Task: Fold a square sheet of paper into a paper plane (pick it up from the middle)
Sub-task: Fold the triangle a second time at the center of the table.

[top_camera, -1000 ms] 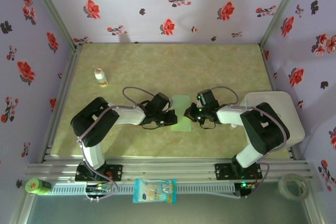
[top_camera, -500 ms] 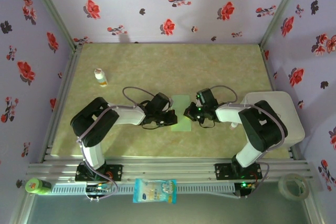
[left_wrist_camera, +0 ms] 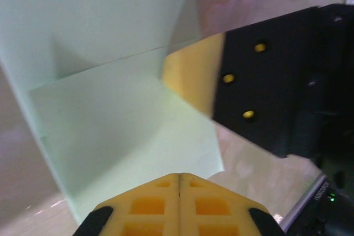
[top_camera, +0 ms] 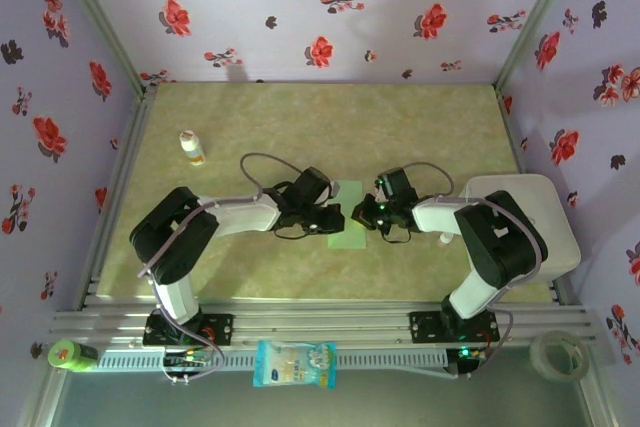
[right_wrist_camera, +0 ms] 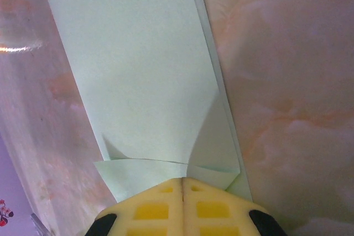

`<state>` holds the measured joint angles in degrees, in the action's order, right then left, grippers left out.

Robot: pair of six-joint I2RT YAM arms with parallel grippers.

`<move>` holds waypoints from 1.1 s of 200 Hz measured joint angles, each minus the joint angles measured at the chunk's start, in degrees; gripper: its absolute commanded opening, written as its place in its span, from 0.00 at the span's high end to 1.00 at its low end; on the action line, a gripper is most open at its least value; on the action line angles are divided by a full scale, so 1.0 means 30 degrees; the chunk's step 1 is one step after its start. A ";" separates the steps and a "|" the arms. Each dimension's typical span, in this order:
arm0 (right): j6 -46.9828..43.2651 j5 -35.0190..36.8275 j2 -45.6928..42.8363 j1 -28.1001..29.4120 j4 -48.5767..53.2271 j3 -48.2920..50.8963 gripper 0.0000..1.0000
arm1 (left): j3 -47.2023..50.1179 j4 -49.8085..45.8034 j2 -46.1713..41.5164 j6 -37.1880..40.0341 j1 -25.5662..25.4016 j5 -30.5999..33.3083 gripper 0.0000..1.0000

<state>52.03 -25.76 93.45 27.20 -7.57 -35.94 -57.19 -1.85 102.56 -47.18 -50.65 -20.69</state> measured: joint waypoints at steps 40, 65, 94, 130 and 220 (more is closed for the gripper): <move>-0.0160 0.0007 0.0000 0.0000 0.0022 0.0000 1.00 | -0.0882 -0.0073 0.1282 0.0423 -0.0029 -0.0342 0.96; -0.0197 0.0007 0.0000 0.0000 0.0022 0.0000 1.00 | -0.1086 -0.0153 0.2193 0.0532 -0.0029 -0.0459 0.96; -0.0211 -0.0007 0.0015 -0.0022 0.0029 0.0000 1.00 | -0.0976 -0.0109 0.2470 0.0765 -0.0044 -0.0466 0.96; -0.0219 -0.0226 0.0058 -0.0058 0.0044 0.0015 1.00 | 0.0517 0.1384 0.1756 0.0787 -0.0044 -0.0452 0.94; -0.0350 -0.0364 0.0095 -0.0109 0.0036 0.0022 1.00 | 0.3213 0.1537 -0.0386 0.0940 -0.0044 -0.0452 0.92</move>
<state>50.98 -26.85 93.73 26.87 -7.46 -35.88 -47.55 2.76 101.41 -44.36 -50.78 -22.04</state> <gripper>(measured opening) 0.046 0.080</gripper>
